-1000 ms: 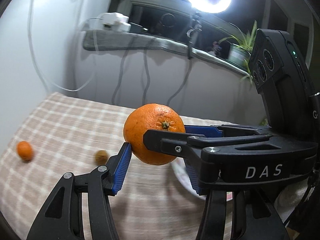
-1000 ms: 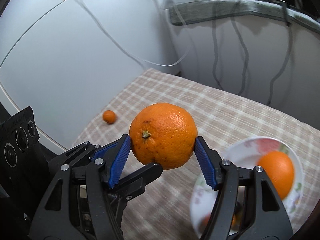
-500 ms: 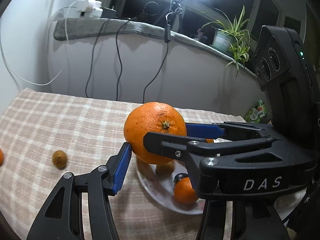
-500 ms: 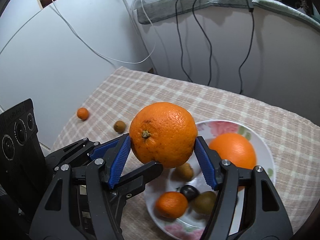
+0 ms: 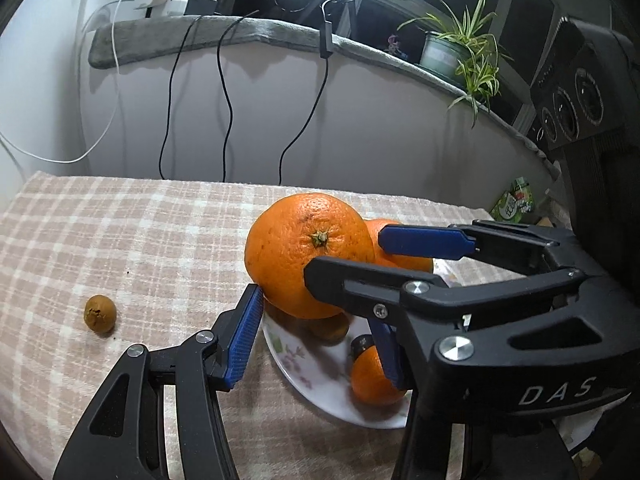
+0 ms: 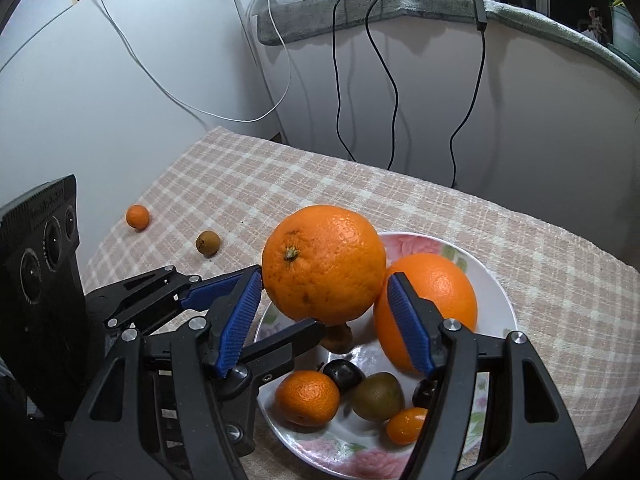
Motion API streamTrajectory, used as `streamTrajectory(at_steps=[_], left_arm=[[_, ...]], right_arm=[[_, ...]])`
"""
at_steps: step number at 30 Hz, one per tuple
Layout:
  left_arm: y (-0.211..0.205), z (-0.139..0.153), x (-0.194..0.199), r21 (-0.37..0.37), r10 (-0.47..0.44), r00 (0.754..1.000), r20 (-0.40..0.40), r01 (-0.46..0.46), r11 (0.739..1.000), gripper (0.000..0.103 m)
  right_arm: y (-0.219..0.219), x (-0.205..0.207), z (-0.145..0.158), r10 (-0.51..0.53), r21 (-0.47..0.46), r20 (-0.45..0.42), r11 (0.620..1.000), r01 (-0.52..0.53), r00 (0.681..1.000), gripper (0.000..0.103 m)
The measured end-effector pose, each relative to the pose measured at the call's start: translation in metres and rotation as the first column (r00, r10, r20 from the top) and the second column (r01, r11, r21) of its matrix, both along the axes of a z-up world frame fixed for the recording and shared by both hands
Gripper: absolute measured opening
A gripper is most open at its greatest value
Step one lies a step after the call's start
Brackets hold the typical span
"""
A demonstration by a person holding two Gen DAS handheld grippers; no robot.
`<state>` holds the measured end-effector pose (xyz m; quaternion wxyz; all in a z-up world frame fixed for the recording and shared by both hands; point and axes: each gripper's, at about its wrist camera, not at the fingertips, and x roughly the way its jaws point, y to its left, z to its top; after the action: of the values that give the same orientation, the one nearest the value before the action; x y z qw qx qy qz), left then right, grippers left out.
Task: Organize fruits
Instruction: 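Carry the large orange onto the plate and open the right gripper, then grasp the brown kiwi with the right gripper while the left gripper grasps a tangerine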
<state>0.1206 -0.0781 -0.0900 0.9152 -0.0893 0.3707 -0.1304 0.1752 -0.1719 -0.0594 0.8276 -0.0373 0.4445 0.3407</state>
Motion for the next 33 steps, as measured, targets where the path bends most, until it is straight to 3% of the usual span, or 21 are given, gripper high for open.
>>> streamTrajectory(at_steps=[12,14,20,33], left_arm=[[0.004,0.015,-0.017,0.029,-0.005,0.999,0.045,0.003,1.0,0.054],[0.005,0.017,-0.021,0.035,-0.007,0.999,0.049,0.005,0.999,0.056],[0.013,0.022,-0.033,0.039,0.009,0.998,0.062,-0.012,0.999,0.066],[0.05,0.028,-0.056,0.125,0.087,0.993,0.082,-0.097,0.987,0.075]], right_arm=[[-0.013,-0.01,0.017,-0.047,0.019,0.052,0.999,0.046,0.998,0.076],[-0.014,-0.013,0.021,-0.055,0.021,0.068,0.998,0.053,0.996,0.085],[-0.016,-0.021,0.031,-0.071,0.017,0.099,0.997,0.069,0.993,0.092],[0.012,-0.039,0.046,-0.032,0.007,0.17,0.999,0.031,0.985,0.097]])
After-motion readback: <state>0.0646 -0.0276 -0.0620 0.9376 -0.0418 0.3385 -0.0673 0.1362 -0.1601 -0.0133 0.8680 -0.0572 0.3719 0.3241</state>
